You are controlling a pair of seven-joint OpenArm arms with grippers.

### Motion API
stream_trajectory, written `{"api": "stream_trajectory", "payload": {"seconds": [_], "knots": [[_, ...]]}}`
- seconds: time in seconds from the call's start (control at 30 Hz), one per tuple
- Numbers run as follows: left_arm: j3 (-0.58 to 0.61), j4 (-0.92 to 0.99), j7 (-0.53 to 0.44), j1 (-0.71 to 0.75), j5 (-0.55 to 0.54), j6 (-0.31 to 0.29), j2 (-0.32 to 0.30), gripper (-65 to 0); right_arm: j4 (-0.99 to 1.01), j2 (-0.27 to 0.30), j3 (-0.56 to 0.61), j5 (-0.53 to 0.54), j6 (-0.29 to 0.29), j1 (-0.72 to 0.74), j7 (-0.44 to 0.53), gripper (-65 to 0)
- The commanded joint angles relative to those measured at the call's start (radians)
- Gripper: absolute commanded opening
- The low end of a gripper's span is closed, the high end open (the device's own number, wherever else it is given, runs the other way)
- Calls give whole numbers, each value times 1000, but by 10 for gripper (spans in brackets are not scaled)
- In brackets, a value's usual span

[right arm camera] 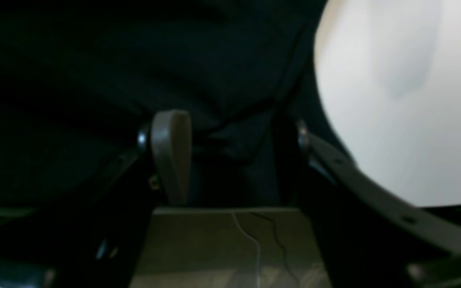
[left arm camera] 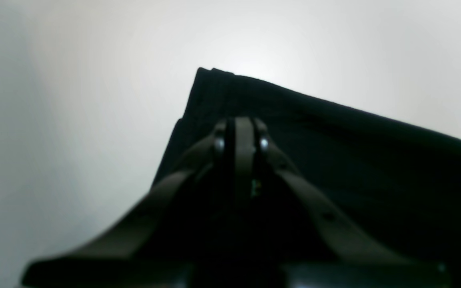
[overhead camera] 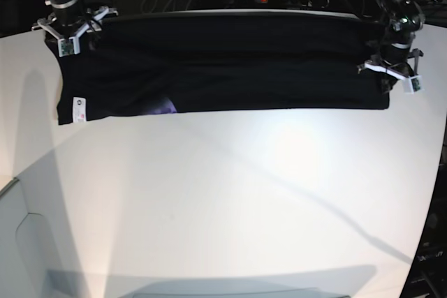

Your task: Fold the T-shirt properly

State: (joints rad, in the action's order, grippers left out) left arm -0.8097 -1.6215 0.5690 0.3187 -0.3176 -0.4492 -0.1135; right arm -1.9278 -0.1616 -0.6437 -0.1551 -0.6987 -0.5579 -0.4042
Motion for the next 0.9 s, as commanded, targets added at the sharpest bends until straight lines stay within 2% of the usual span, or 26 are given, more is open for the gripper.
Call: {"api": "stream_trajectory", "payload": {"seconds": [0.0,0.33,0.43,0.63,0.87], "knots": [[-6,-21,-24,0,-8,2,-12,-650,-3,4,-5,9,1,-6,15,-315],[-6,-23,-24,0,-8,2,-12,-650,100,4,-5,9,1,22,17,-320],[-6,-23,-24,0,-8,2,-12,-650,98,4,-5,9,1,22,18,-388],[-6,-23,-24,0,-7,2,-12,-650,92,4,-5,9,1,22,18,-637],[-6,-23,-24,0,-5,2,-12,-650,8,4,-5,9,1,14,18,-650]]}}
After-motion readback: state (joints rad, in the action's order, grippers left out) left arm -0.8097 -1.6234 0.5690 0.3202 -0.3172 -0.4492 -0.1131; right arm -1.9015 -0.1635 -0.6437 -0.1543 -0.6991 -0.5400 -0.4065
